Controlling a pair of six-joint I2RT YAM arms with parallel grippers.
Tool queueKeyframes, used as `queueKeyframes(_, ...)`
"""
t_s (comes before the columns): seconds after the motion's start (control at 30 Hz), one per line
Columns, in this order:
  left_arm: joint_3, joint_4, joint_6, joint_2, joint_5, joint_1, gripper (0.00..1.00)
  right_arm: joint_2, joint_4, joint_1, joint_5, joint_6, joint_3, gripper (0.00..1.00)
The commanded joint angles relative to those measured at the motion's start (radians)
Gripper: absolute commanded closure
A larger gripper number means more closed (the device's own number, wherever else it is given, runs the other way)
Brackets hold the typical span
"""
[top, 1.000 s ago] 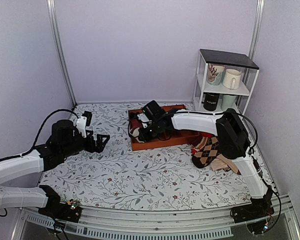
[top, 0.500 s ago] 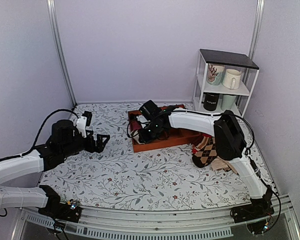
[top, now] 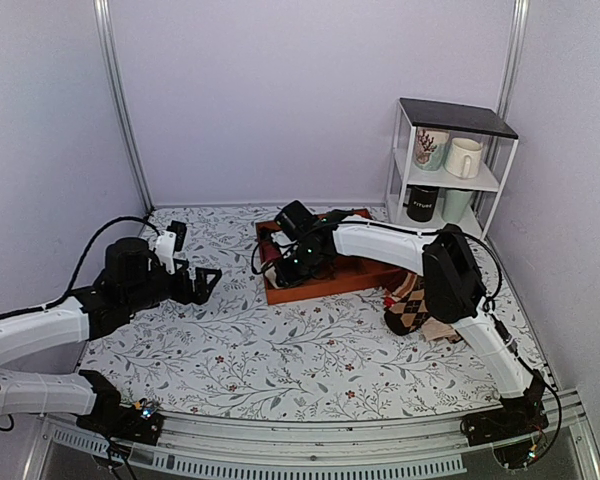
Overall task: Roll the socks
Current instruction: Move the storage box to the center of the board, then place the sock in the storage box.
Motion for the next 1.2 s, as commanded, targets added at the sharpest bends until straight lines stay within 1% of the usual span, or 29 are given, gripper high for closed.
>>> queueKeyframes(0.0,0.023,0.022,0.015,0.017,0.013,0.015,0.01,0.167,-0.345,-0.006,-0.007,0.037,-0.163,1.00)
queueKeyframes(0.07,0.028,0.017,0.014,0.021,0.017,0.015,0.01,0.144,-0.336,-0.013,-0.005,0.041,-0.158,1.00)
queueKeyframes(0.2,0.040,-0.001,0.015,0.017,0.021,0.015,0.01,0.150,-0.420,-0.021,0.067,0.021,-0.108,1.00)
queueKeyframes(0.33,0.049,0.003,0.017,0.019,0.021,0.015,0.01,0.134,-0.418,-0.028,0.068,0.002,-0.130,1.00)
queueKeyframes(0.4,0.060,0.006,0.014,0.032,0.017,0.015,0.01,0.111,-0.384,-0.027,0.049,-0.007,-0.155,1.00)
queueKeyframes(0.5,0.087,0.001,0.013,0.058,0.023,0.015,0.01,0.067,-0.301,-0.035,0.002,-0.015,-0.189,0.81)
queueKeyframes(0.57,0.093,-0.001,0.013,0.068,0.025,0.015,0.01,0.051,-0.270,-0.039,-0.007,-0.020,-0.191,0.77)
queueKeyframes(0.6,0.094,-0.001,0.014,0.069,0.024,0.015,0.01,0.047,-0.262,-0.042,-0.004,-0.025,-0.189,0.72)
queueKeyframes(0.7,0.088,-0.004,0.015,0.063,0.016,0.015,0.00,0.032,-0.243,-0.049,-0.008,-0.042,-0.186,0.60)
queueKeyframes(0.73,0.087,-0.005,0.014,0.061,0.014,0.014,0.01,0.025,-0.234,-0.050,-0.010,-0.045,-0.186,0.58)
queueKeyframes(1.0,0.093,-0.010,0.012,0.062,0.016,0.015,0.00,-0.056,-0.153,-0.061,-0.018,-0.063,-0.191,0.53)
queueKeyframes(1.03,0.095,-0.012,0.012,0.063,0.016,0.014,0.00,-0.067,-0.147,-0.061,-0.015,-0.063,-0.191,0.50)
queueKeyframes(1.17,0.095,-0.014,0.012,0.068,0.017,0.015,0.01,-0.112,-0.115,-0.063,-0.001,-0.058,-0.195,0.47)
